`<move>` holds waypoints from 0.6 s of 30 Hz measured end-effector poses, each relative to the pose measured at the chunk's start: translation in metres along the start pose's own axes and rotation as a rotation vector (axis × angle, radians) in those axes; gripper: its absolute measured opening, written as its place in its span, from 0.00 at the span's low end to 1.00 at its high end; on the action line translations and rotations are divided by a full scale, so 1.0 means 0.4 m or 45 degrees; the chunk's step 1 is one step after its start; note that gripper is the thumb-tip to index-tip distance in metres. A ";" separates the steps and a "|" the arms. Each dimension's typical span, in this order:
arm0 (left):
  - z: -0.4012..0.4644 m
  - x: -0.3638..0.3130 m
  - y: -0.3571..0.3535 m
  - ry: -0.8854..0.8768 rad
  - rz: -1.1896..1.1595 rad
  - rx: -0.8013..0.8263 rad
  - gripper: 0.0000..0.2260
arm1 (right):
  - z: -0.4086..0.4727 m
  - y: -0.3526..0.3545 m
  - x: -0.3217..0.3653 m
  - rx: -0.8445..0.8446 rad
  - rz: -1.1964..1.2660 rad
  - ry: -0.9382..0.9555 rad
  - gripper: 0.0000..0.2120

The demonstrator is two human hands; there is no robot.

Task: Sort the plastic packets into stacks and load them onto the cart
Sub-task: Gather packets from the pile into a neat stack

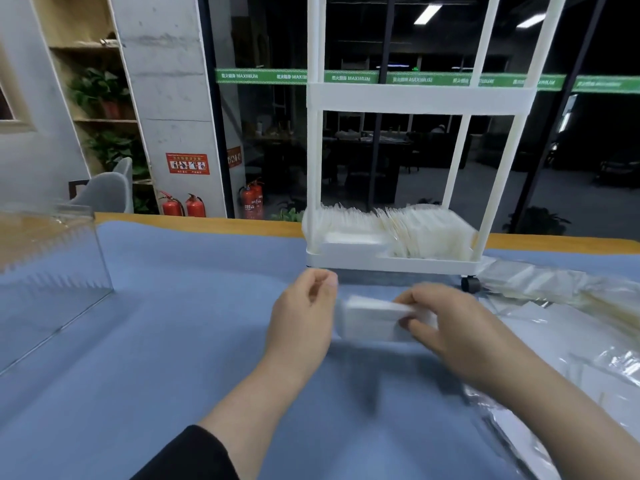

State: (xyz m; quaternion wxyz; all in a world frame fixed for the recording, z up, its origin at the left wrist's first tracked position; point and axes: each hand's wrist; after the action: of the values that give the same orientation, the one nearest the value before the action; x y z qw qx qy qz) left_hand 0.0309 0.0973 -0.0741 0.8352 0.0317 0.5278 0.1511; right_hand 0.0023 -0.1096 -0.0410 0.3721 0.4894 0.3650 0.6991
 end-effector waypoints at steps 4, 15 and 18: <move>0.123 -0.003 0.076 -0.118 0.186 -0.059 0.02 | 0.101 0.071 -0.009 -0.046 0.004 -0.090 0.06; 0.318 0.130 0.015 -0.112 0.298 0.084 0.29 | 0.358 0.031 -0.052 -0.057 -0.169 0.090 0.06; 0.322 0.161 0.009 -0.127 0.310 0.109 0.27 | 0.385 0.021 -0.066 -0.078 -0.149 0.085 0.06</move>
State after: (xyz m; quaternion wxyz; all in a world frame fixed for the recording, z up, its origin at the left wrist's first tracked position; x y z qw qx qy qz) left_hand 0.1705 0.1327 -0.0726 0.8337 0.1386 0.4840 0.2270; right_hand 0.1547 -0.1139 -0.0053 0.4148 0.4321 0.3835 0.7030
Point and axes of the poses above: each hand's wrist, its own z-axis towards the middle knuckle, its own y-axis out of the back of the hand, x = y × z, and after that the axes turned 6 degrees about -y, right-handed
